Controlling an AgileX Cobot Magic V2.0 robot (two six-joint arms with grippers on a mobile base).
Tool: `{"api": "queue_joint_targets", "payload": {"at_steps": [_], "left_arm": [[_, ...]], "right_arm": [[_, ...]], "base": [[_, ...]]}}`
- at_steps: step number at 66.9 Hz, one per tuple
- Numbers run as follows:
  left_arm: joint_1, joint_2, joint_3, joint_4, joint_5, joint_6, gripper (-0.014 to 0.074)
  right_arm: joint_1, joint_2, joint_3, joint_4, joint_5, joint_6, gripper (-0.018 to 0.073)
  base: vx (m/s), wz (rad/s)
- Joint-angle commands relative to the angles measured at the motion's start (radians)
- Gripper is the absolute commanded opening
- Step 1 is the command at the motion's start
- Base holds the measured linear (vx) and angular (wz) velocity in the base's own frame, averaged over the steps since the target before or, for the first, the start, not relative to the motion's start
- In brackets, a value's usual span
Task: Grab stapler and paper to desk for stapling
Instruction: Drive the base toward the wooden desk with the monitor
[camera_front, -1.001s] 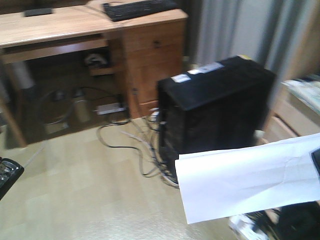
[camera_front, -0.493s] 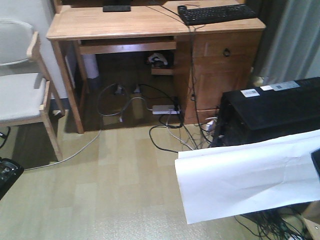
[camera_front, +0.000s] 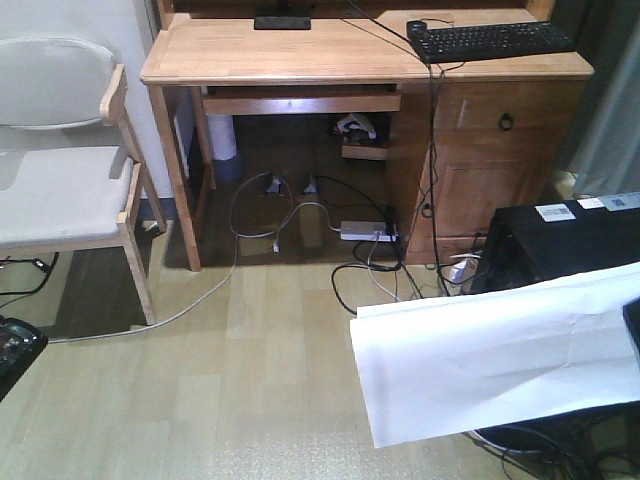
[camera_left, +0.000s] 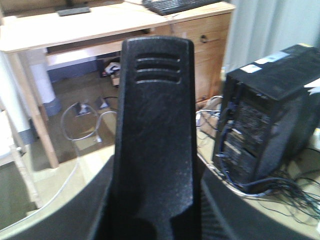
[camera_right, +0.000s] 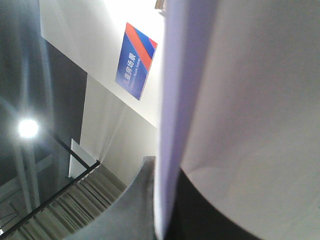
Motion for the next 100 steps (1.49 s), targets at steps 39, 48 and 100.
{"api": "queue_joint_targets", "payload": {"at_steps": [39,48,100], "left_arm": [[-0.005,0.005,-0.031,-0.003,-0.112,0.001,-0.0006],[-0.005,0.005,-0.031,-0.003,-0.112,0.001,-0.0006],[-0.005,0.005,-0.031,-0.003,-0.112,0.001,-0.0006]], "right_arm": [[-0.001,0.003,0.022,0.017,-0.067,-0.01,-0.0005],[-0.001,0.003,0.022,0.017,-0.067,-0.01,-0.0005],[-0.001,0.003,0.022,0.017,-0.067,-0.01,-0.0005]], "base": [[0.17,0.07],[0.19,0.01],[0.19,0.04]]}}
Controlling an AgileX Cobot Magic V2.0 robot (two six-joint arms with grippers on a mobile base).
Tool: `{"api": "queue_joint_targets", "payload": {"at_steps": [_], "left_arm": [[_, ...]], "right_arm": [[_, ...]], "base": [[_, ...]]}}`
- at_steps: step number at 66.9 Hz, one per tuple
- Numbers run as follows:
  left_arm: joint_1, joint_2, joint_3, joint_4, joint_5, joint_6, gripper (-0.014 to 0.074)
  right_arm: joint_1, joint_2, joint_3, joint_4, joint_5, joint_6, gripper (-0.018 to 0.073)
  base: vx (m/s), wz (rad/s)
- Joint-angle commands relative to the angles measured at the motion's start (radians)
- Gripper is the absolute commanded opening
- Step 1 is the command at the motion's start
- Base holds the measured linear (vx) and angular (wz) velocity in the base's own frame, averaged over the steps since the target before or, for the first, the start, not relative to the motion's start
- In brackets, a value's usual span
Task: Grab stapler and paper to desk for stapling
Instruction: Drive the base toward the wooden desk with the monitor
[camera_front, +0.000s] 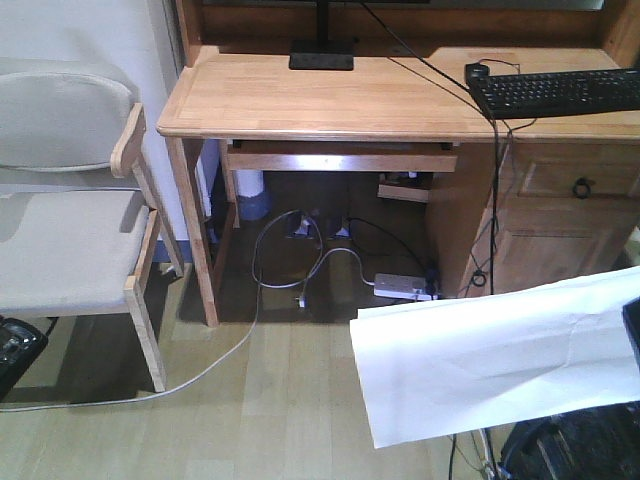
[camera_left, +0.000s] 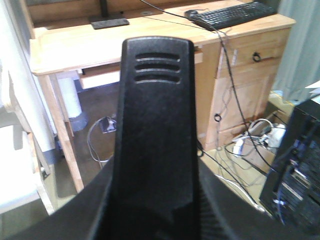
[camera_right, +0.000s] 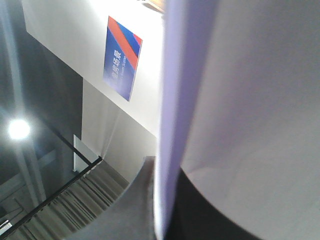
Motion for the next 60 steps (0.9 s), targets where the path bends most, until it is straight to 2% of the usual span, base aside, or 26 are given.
{"api": "queue_joint_targets", "payload": {"at_steps": [1,60], "left_arm": [[-0.005,0.005,-0.031,-0.003,-0.113,0.001,-0.0006],[-0.005,0.005,-0.031,-0.003,-0.113,0.001,-0.0006]], "right_arm": [[-0.001,0.003,0.022,0.017,-0.067,-0.01,-0.0005],[-0.001,0.003,0.022,0.017,-0.067,-0.01,-0.0005]], "base": [[0.2,0.09],[0.2,0.0]]}}
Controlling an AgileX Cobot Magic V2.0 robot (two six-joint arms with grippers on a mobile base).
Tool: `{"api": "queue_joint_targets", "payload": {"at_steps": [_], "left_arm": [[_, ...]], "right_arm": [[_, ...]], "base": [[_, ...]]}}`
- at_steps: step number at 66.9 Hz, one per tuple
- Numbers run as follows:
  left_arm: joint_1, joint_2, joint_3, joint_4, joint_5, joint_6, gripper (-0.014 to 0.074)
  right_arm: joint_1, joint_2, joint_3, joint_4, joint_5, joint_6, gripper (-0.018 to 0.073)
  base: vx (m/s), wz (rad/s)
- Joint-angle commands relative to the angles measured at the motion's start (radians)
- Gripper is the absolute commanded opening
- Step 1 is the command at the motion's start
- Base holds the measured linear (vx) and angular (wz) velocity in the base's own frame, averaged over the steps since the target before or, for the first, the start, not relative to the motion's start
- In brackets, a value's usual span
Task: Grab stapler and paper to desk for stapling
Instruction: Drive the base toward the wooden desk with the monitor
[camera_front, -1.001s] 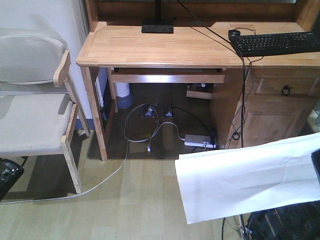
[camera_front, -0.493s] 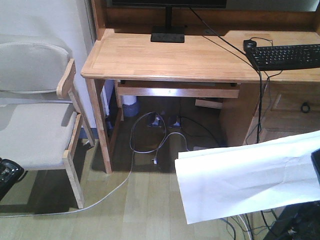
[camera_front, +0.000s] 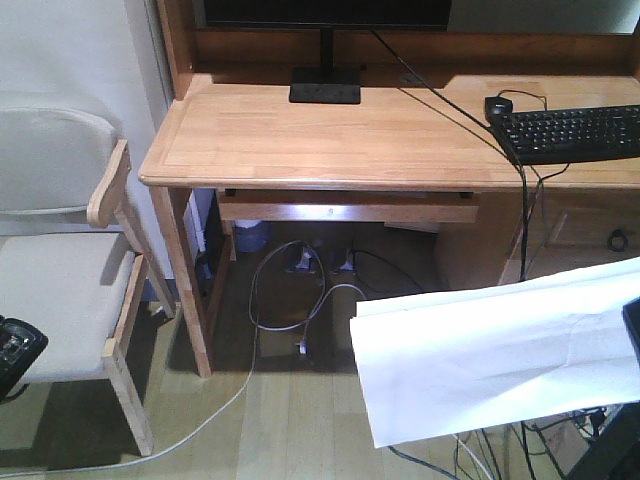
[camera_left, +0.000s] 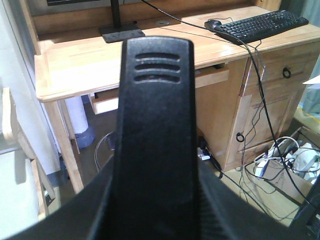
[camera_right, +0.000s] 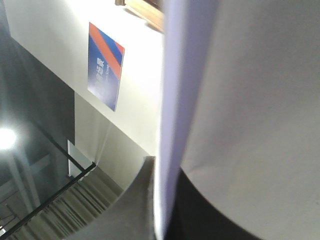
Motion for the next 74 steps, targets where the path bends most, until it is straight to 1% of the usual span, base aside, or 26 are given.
{"api": "queue_joint_targets", "payload": {"at_steps": [1,74], "left_arm": [[-0.005,0.005,-0.031,-0.003,-0.113,0.001,-0.0006],[-0.005,0.005,-0.031,-0.003,-0.113,0.001,-0.0006]], "right_arm": [[-0.001,0.003,0.022,0.017,-0.067,-0.01,-0.0005],[-0.001,0.003,0.022,0.017,-0.067,-0.01,-0.0005]], "base": [[0.17,-0.07],[0.13,-0.03]]}}
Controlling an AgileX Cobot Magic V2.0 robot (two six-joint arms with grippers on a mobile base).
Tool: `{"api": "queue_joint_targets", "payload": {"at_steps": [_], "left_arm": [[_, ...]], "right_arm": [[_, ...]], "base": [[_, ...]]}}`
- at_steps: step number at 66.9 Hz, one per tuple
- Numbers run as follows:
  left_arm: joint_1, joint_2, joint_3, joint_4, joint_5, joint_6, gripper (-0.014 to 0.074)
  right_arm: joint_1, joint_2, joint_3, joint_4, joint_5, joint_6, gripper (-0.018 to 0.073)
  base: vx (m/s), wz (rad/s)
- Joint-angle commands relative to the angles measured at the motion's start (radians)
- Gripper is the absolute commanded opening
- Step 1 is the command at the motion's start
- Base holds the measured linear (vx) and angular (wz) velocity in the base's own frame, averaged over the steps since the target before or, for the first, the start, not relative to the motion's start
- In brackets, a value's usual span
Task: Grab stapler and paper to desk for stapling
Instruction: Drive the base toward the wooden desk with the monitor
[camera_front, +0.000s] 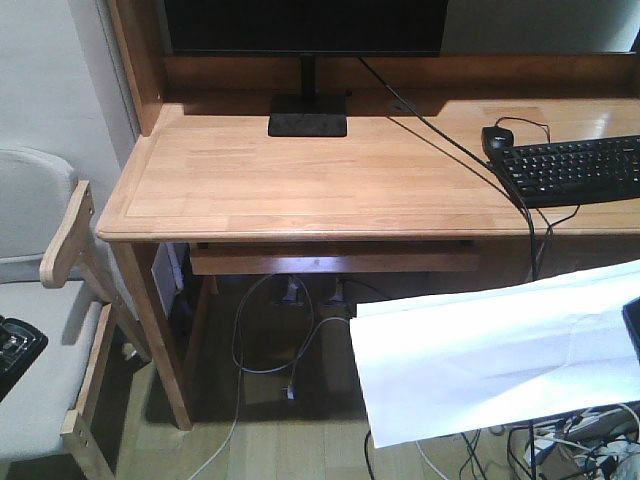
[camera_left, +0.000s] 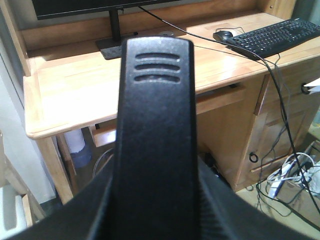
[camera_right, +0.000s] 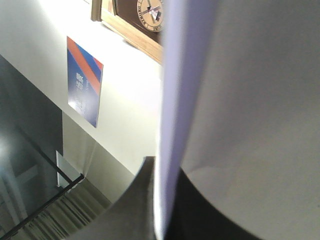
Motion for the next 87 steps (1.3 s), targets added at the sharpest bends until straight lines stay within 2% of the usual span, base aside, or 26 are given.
{"api": "queue_joint_targets", "payload": {"at_steps": [1,87], "left_arm": [[-0.005,0.005,-0.031,-0.003,-0.113,0.001,-0.0006],[-0.005,0.005,-0.031,-0.003,-0.113,0.001,-0.0006]], "right_arm": [[-0.001,0.003,0.022,0.017,-0.067,-0.01,-0.0005],[-0.001,0.003,0.022,0.017,-0.067,-0.01,-0.0005]], "base": [[0.13,-0.02],[0.11,0.0]]}}
